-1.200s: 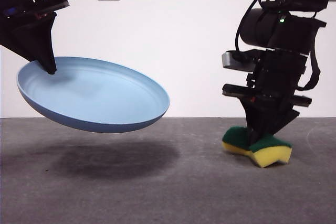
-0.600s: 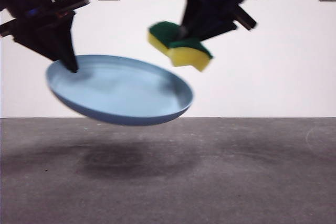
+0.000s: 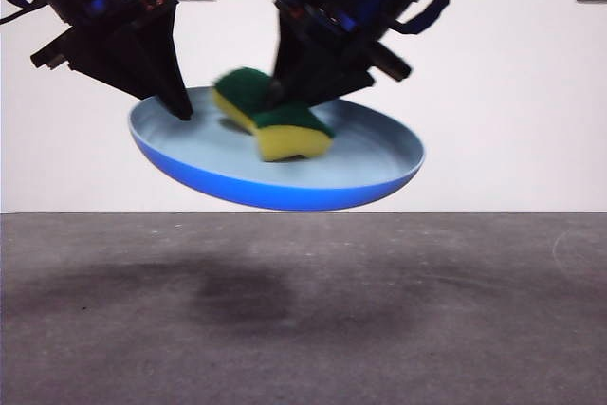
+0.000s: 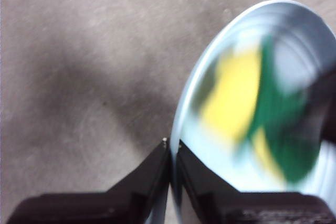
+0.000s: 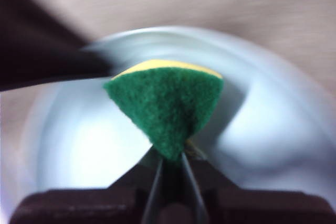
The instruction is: Pick up the plate,pick up the cloth,clean the plate with the cloth
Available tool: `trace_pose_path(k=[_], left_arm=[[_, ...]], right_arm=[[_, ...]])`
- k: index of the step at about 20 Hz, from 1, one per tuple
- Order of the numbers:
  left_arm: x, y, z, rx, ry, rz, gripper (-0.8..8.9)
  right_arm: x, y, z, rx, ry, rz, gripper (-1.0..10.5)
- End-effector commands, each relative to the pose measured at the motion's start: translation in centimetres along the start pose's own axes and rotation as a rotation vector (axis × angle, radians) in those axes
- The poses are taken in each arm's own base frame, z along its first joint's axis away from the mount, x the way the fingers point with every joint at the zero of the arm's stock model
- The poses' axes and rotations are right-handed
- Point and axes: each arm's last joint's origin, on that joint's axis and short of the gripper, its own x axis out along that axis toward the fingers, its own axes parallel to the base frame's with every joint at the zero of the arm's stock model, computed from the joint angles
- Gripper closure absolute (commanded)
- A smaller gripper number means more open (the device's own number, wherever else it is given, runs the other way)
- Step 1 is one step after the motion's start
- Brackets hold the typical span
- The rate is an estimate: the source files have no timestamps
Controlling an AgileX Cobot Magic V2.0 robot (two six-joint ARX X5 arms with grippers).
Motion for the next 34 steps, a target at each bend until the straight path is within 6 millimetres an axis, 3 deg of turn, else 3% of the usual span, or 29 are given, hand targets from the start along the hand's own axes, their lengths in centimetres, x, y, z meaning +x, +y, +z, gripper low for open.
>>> trace_pose_path(k=[1,6,10,12,14,19,25,29,34], left_arm=[[0.1,-0.2,0.2,-0.012,-0.029,-0.024,8.22],[0.1,0.0,0.4,-0.016,-0.042,-0.022,8.22],[0.0,0.4,0.2,-0.031,-0.012,-0.063,8.22],[0.0,0.3,0.0,-0.034,0.006,-0.091,8.22],[0.0,0.2,-0.2,-0.038,0.032,-0.129,8.22],[-0.1,0.1,-0.4,-0.035,0.053,-0.179,8.22],[0.0,0.1,-0.3,-0.033,0.044,-0.177,8.22],[-0.1,0.1,0.1,-0.024,0.005,-0.176,8.22],[-0.2,0.7,0.5,-0.04,-0.036,-0.156,8.22]], right_arm=[[0.7,1.5,-0.5,-0.017,0.038,0.048,9.6],[0.7,3.3,-2.7,-0.047,0.237,0.039,9.6],[0.2,2.2,-4.0,-0.088,0.361,-0.306,9.6],[0.0,1.4,-3.7,-0.107,0.329,-0.473,9.6],[0.1,0.7,-2.9,-0.092,0.243,-0.533,9.6],[0.4,0.4,-0.9,-0.054,0.037,-0.501,9.6],[0.8,1.6,0.4,-0.047,-0.078,-0.152,9.6],[1.1,3.2,-0.1,-0.067,-0.03,0.059,9.6],[0.9,3.6,-2.4,-0.064,0.203,0.08,9.6]])
